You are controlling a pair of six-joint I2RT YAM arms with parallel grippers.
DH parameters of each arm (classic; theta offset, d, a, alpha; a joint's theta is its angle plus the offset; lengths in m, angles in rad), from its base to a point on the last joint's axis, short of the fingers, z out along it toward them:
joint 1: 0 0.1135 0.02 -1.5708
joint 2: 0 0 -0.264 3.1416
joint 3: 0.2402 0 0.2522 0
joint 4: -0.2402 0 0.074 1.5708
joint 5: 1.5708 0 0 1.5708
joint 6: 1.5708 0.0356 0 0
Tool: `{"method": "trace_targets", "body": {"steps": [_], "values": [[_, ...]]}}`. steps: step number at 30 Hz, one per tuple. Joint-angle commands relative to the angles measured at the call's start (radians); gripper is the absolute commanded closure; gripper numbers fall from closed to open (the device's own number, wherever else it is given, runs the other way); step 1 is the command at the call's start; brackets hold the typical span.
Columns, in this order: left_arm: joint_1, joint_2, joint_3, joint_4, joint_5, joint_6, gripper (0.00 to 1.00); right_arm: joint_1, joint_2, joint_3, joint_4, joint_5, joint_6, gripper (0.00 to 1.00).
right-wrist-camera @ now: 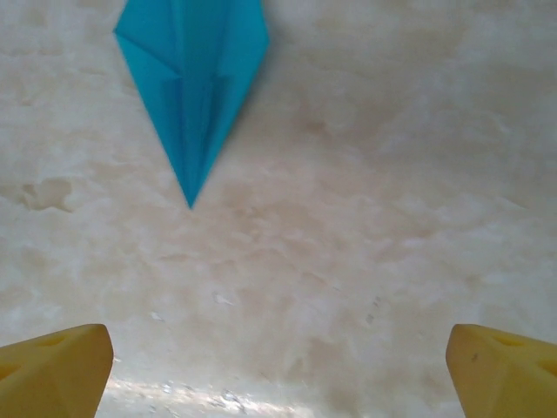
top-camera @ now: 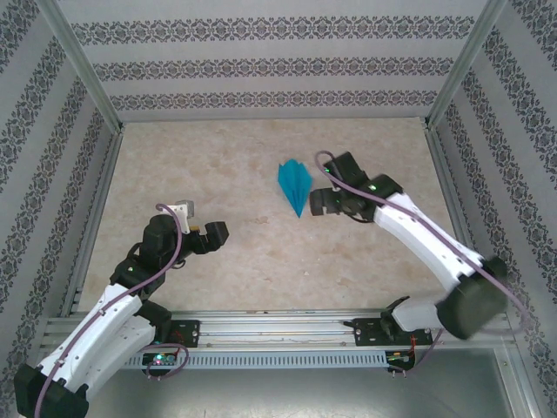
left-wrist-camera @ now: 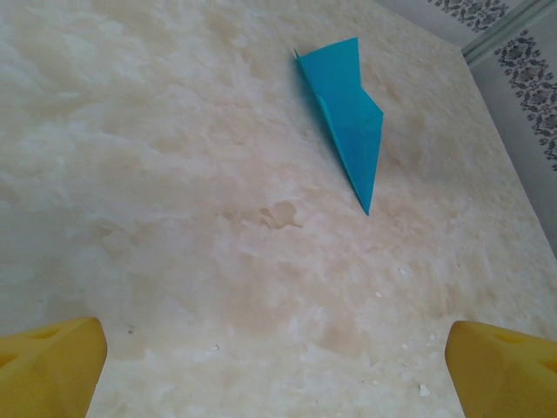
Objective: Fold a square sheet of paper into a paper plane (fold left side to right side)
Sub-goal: Reset both arms
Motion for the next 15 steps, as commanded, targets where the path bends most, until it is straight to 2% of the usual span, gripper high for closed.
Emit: {"method": "trace_targets", "body": {"steps": [1, 8, 13, 15], "values": [[0.02, -0.008, 0.048, -0.018, -0.065, 0.036, 0.0, -0.058, -0.139, -0.127, 0.102, 0.045, -0.009, 0.02], [0.026, -0.011, 0.06, 0.017, -0.076, 0.042, 0.0, -0.243, -0.394, -0.35, 0.243, 0.049, -0.028, 0.02], [0.037, 0.002, 0.058, 0.008, -0.125, 0.069, 0.0, -0.353, -0.445, -0.489, 0.418, 0.064, -0.12, 0.02], [0.05, 0.017, 0.062, -0.009, -0.18, 0.099, 0.0, -0.392, -0.439, -0.569, 0.557, 0.09, -0.185, 0.02]]}}
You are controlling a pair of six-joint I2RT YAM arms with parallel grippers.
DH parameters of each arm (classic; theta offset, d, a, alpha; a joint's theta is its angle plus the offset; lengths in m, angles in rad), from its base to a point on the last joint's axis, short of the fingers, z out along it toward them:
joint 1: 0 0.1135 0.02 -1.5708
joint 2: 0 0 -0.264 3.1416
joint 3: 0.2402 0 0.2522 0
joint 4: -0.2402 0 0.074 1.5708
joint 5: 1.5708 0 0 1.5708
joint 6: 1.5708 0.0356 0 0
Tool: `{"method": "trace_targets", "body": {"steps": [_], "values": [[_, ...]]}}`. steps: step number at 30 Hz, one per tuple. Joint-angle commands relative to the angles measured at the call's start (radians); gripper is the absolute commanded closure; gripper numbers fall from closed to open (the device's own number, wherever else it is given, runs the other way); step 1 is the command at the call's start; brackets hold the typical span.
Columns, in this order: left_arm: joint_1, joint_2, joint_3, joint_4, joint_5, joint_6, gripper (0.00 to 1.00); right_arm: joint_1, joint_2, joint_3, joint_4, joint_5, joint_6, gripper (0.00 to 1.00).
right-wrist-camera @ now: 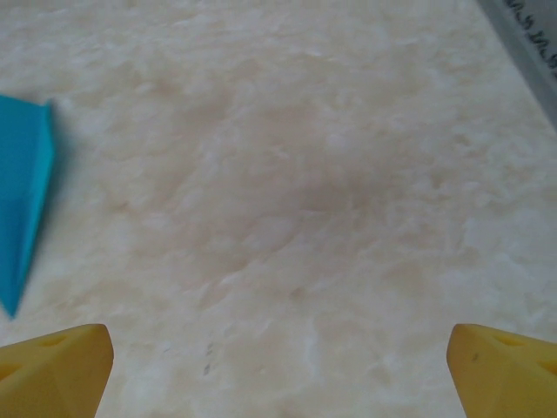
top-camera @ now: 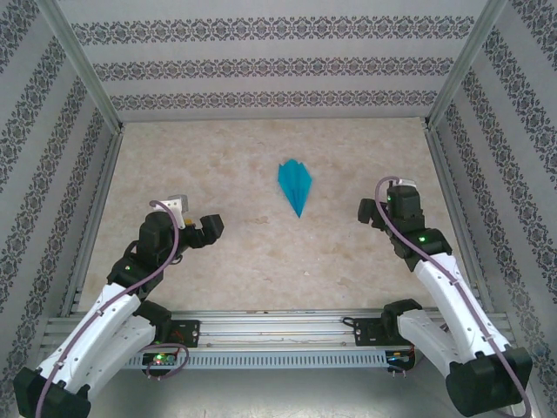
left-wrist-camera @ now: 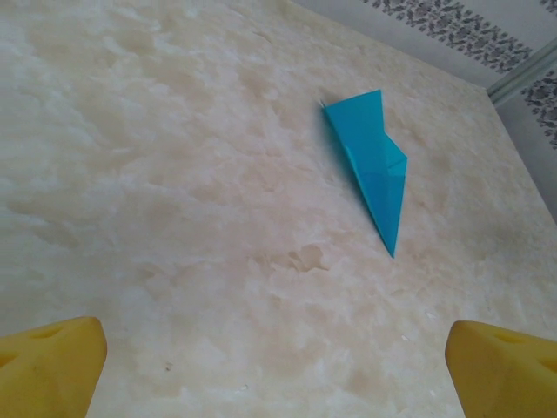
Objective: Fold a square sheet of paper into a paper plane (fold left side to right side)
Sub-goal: Reset both arms
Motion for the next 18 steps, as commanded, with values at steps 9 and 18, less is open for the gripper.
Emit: {"method": "trace_targets", "body": {"steps": [9, 18], "values": [[0.15, 0.111, -0.045, 0.14, -0.253, 0.226, 0.0, -0.156, 0.228, -0.282, 0.82, -0.102, -0.214, 0.01], [0.266, 0.284, -0.11, 0.45, -0.235, 0.338, 0.0, -0.174, 0.48, -0.301, 1.195, -0.214, -0.264, 0.02]]}}
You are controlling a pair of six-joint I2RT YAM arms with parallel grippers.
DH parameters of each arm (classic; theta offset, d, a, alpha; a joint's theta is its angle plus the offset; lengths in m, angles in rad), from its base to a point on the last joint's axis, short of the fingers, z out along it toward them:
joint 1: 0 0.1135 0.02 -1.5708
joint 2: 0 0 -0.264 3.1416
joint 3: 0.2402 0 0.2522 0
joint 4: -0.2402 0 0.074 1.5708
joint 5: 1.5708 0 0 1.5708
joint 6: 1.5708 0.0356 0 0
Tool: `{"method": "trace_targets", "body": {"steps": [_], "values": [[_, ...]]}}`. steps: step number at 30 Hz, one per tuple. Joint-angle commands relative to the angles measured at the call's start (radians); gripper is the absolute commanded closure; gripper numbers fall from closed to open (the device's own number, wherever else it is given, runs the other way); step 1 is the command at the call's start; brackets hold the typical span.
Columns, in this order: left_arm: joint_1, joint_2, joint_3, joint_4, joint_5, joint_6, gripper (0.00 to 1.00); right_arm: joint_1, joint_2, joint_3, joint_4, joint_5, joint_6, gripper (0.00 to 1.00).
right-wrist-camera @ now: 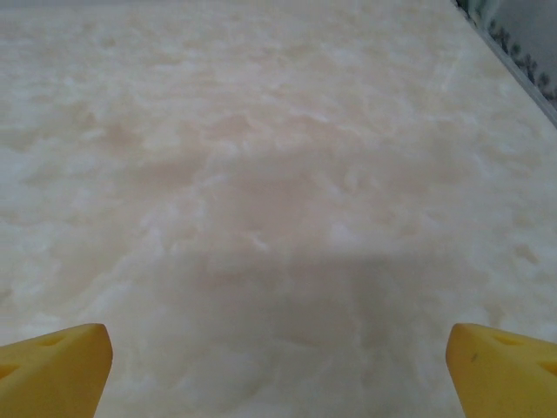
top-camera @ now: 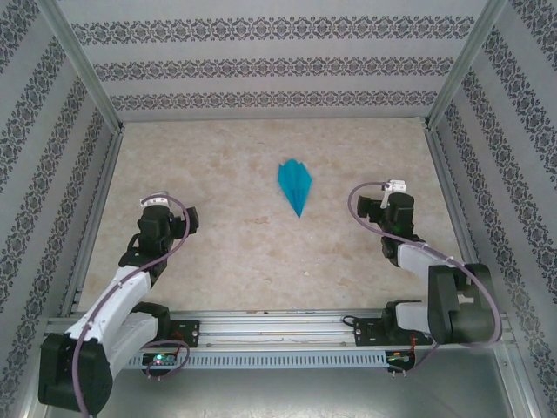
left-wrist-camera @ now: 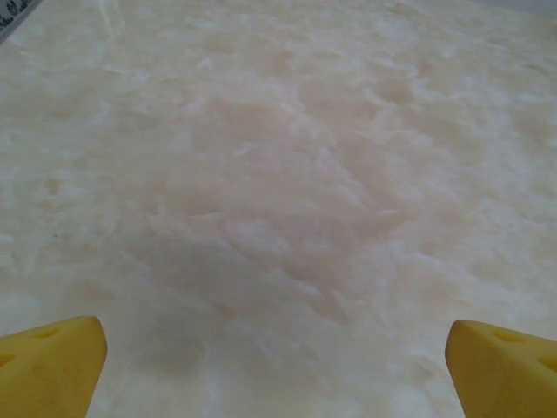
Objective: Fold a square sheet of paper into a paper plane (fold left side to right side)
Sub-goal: Reset both arms
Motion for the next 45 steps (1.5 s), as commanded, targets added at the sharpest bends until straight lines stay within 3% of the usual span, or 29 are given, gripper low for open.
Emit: {"method": "trace_targets", "body": {"steps": [1, 5, 13, 17, 21, 26, 35, 37, 38, 40, 45], "values": [[0.034, 0.065, 0.013, 0.183, 0.025, 0.105, 0.0, -0.023, 0.078, 0.003, 0.247, -0.09, -0.018, 0.02], [0.064, 0.176, 0.0, 0.34, 0.071, 0.178, 0.0, -0.022, 0.216, 0.012, 0.372, -0.132, -0.027, 0.02], [0.134, 0.431, -0.039, 0.713, 0.251, 0.215, 0.0, -0.021, 0.21, 0.006, 0.364, -0.131, -0.033, 0.02], [0.148, 0.502, 0.012, 0.687, 0.312, 0.255, 0.0, -0.018, 0.21, 0.006, 0.362, -0.126, -0.035, 0.02], [0.181, 0.606, -0.008, 0.855, 0.362, 0.263, 0.0, -0.004, 0.208, 0.005, 0.363, -0.095, -0.046, 0.02], [0.191, 0.643, -0.02, 0.922, 0.369, 0.254, 0.0, -0.001, 0.21, 0.006, 0.362, -0.086, -0.046, 0.02], [0.181, 0.647, 0.011, 0.859, 0.335, 0.264, 0.0, -0.002, 0.21, 0.006, 0.361, -0.086, -0.046, 0.02], [0.165, 0.67, -0.007, 0.893, 0.282, 0.267, 0.0, -0.001, 0.209, 0.006, 0.361, -0.086, -0.046, 0.02], [0.162, 0.7, -0.032, 0.997, 0.279, 0.267, 0.0, 0.0, 0.211, 0.006, 0.362, -0.083, -0.047, 0.02], [0.163, 0.667, -0.037, 0.941, 0.213, 0.235, 0.0, 0.004, 0.211, 0.008, 0.361, -0.073, -0.048, 0.02], [0.163, 0.688, -0.045, 0.997, 0.217, 0.241, 0.0, 0.005, 0.21, 0.006, 0.363, -0.07, -0.048, 0.02]]}}
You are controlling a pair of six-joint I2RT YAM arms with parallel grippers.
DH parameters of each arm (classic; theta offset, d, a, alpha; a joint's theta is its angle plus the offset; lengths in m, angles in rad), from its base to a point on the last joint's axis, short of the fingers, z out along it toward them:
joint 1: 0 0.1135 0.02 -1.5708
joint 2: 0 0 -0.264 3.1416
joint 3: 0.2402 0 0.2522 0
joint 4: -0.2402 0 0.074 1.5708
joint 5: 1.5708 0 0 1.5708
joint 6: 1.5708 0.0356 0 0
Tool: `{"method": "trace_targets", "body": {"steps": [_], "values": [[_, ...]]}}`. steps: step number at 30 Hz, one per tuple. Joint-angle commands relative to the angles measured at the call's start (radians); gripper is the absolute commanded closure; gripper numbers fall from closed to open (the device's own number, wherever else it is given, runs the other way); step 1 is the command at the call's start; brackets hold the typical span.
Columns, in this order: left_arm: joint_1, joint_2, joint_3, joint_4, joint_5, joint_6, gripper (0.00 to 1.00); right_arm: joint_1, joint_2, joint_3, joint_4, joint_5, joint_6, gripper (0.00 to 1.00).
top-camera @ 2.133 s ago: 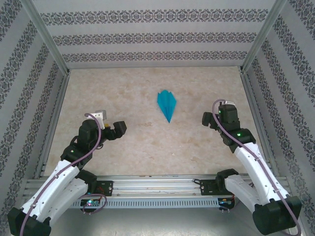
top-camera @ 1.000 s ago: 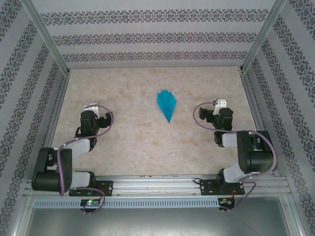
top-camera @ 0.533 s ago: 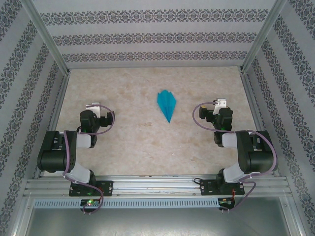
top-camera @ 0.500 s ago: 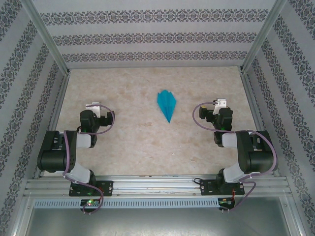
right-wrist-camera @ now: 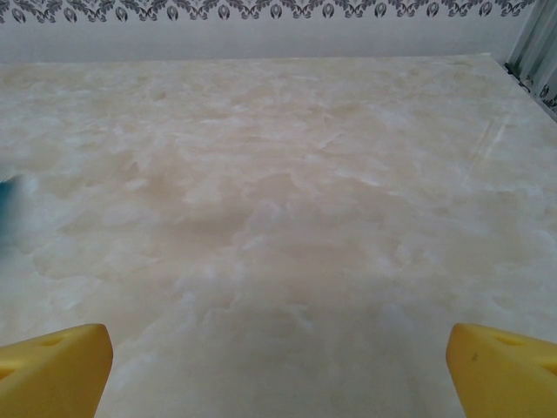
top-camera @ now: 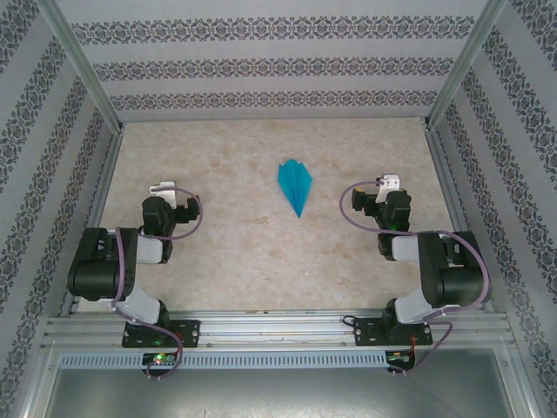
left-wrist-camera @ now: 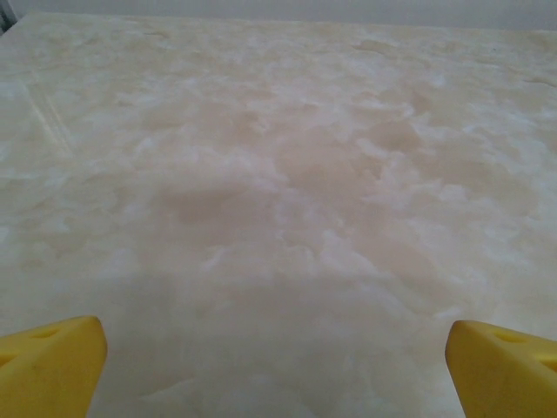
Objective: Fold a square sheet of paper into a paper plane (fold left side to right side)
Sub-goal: Reset both arms
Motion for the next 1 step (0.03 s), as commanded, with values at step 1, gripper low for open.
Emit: {"method": "trace_targets", "body": {"steps": [1], "values": [[-0.009, 0.014, -0.012, 0.095, -0.028, -0.006, 0.0, 0.009, -0.006, 0.003, 0.033, 0.017, -0.013, 0.02]]}}
